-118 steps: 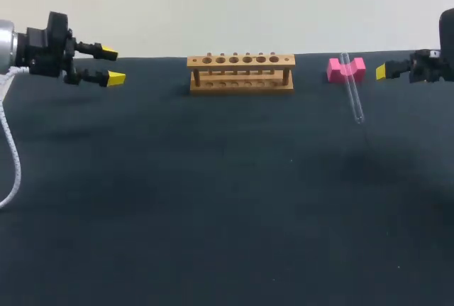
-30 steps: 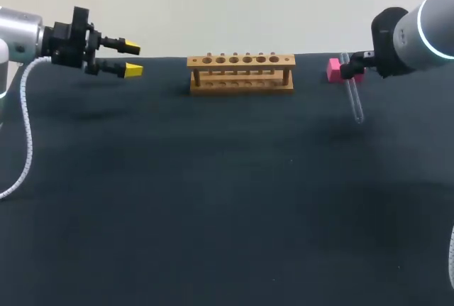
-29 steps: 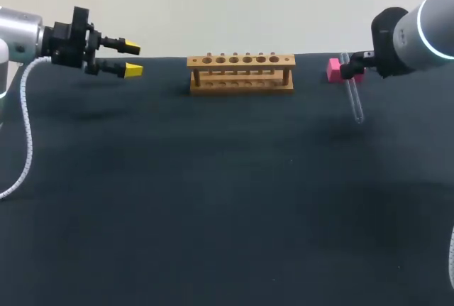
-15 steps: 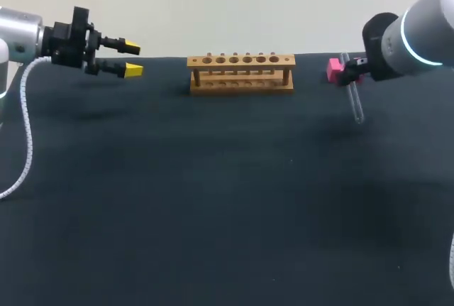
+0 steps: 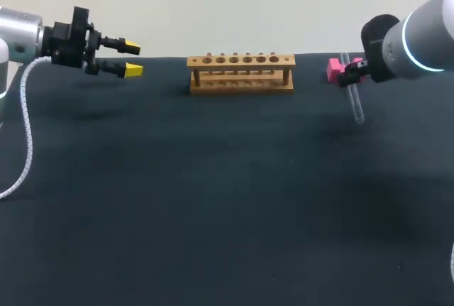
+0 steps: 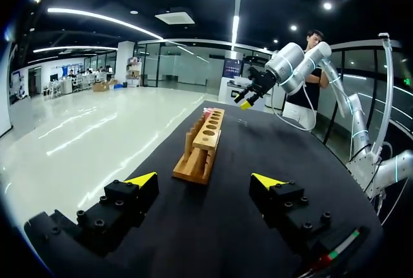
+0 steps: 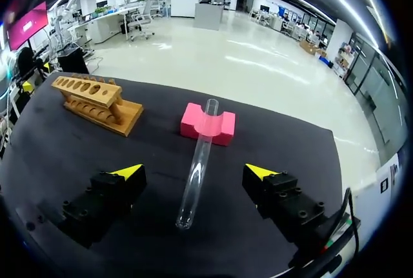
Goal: Grasp the test tube, adjust it, and insert it.
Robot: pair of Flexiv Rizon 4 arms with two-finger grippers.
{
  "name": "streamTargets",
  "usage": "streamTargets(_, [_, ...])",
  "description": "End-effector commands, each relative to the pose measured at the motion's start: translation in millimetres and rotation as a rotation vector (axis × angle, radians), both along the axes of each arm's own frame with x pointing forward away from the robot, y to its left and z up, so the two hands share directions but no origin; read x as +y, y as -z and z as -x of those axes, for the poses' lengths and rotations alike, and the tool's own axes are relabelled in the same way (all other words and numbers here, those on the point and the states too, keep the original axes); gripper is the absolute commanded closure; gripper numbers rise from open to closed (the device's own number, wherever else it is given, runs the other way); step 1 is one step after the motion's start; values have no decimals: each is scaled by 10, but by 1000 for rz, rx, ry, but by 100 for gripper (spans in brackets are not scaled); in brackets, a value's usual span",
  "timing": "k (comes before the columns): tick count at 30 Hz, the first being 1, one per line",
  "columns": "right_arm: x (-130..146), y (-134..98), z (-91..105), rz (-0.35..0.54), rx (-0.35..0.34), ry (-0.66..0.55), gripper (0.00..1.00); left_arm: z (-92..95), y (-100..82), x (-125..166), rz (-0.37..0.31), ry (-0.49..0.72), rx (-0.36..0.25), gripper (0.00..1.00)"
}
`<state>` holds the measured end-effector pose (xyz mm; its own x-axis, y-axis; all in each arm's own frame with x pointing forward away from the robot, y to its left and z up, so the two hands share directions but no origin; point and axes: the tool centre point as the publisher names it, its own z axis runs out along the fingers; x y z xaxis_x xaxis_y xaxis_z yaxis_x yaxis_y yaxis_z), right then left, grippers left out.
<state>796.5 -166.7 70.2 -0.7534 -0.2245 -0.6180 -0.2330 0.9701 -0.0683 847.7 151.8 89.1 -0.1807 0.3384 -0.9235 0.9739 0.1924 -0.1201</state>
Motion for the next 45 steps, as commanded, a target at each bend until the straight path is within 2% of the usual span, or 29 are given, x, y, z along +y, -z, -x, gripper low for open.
streamTargets(1, [7, 6, 40, -176, -816, -40, 0, 3, 7, 5, 1, 0, -3, 0])
streamTargets(8, [-28, 14, 27, -195, -916, -41, 0, 3, 7, 5, 1, 0, -3, 0])
streamTargets(38, [-56, 5, 36, -191, -918, -30, 0, 3, 7, 5, 1, 0, -3, 0])
streamTargets(40, [-29, 14, -3, -203, -948, -62, 0, 3, 7, 5, 1, 0, -3, 0])
streamTargets(45, [20, 55, -77, -188, -956, -92, 0, 3, 7, 5, 1, 0, -3, 0])
